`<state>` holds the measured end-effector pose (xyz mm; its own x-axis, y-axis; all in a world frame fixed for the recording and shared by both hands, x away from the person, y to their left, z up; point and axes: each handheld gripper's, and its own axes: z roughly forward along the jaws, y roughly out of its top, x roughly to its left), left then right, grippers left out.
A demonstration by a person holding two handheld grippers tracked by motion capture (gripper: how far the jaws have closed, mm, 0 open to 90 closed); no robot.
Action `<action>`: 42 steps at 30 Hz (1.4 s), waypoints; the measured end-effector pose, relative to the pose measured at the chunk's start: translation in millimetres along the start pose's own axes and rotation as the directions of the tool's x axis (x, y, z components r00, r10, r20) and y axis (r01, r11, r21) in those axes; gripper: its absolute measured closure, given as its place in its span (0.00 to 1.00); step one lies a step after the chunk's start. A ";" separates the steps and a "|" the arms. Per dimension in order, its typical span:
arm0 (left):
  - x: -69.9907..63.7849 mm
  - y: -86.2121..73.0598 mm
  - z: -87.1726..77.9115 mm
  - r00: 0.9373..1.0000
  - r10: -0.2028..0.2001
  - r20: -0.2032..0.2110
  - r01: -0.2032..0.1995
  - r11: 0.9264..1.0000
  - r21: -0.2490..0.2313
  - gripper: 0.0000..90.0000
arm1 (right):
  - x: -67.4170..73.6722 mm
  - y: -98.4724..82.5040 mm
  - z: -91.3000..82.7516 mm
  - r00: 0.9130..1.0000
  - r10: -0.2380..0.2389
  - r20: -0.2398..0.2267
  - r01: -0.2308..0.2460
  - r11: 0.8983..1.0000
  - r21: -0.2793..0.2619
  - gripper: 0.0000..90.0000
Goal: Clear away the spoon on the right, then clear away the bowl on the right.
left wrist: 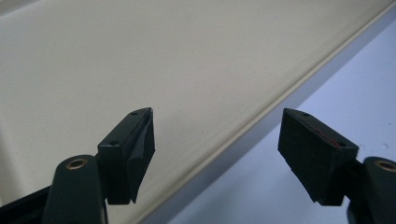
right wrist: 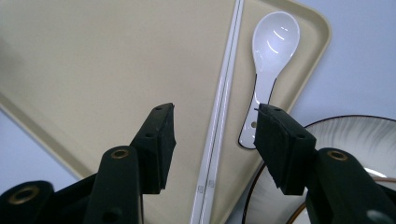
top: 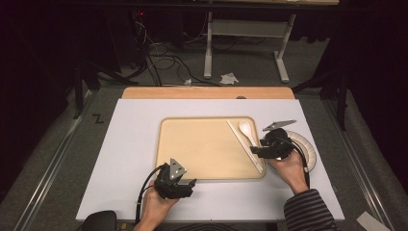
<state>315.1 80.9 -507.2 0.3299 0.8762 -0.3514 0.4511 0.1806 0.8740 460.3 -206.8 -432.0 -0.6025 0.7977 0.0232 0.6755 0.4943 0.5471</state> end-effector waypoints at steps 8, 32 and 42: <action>-0.9 1.1 3.7 1.000 -0.010 0.019 0.010 1.000 0.011 0.31 | 5.3 -12.5 -10.1 1.000 -0.012 -0.015 0.012 0.999 -0.030 0.52; -2.8 2.8 6.3 0.999 -0.019 0.044 0.018 1.000 0.023 0.31 | 6.0 -55.8 -45.8 1.000 0.017 0.016 -0.014 0.983 -0.183 0.61; -5.1 1.8 6.2 0.999 0.007 0.035 -0.008 1.000 0.014 0.31 | -20.3 -72.1 -59.1 0.985 0.111 0.132 -0.090 0.985 -0.150 0.63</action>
<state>319.4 74.0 -505.9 0.3622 0.8613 -0.3564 0.4600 0.1674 0.8720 398.8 -279.0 -422.5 -0.4626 0.8861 -0.0274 0.6559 0.3629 0.6619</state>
